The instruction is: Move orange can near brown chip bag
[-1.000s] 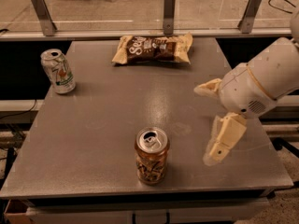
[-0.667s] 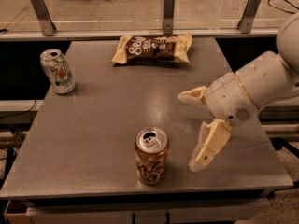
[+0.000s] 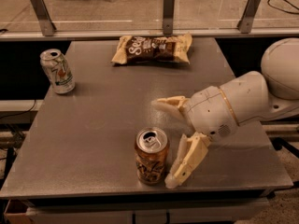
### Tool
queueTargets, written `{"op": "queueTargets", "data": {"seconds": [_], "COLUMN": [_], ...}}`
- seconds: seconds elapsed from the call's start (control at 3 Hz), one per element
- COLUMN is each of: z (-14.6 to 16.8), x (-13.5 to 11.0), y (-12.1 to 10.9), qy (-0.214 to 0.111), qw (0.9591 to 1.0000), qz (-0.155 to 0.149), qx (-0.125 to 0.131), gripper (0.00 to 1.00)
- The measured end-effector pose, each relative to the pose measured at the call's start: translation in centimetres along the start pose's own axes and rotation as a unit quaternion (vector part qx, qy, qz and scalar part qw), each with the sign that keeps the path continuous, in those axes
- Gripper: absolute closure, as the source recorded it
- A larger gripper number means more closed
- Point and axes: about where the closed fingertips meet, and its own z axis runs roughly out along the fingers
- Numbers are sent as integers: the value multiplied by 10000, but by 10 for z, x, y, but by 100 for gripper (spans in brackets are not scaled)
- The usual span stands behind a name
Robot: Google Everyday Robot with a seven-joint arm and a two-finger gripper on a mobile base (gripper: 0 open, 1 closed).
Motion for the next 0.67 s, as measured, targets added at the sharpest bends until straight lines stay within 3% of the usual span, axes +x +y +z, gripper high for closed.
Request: {"op": "queueTargets", "data": {"seconds": [0.33,0.67], "z": [19,33], "x": [-4,-3], "y": [10,18], "qy": [-301,-490], "qw": [9995,9986], "qz": [-125,-152], "qx": [-57,-125], "gripper": [0,18]}}
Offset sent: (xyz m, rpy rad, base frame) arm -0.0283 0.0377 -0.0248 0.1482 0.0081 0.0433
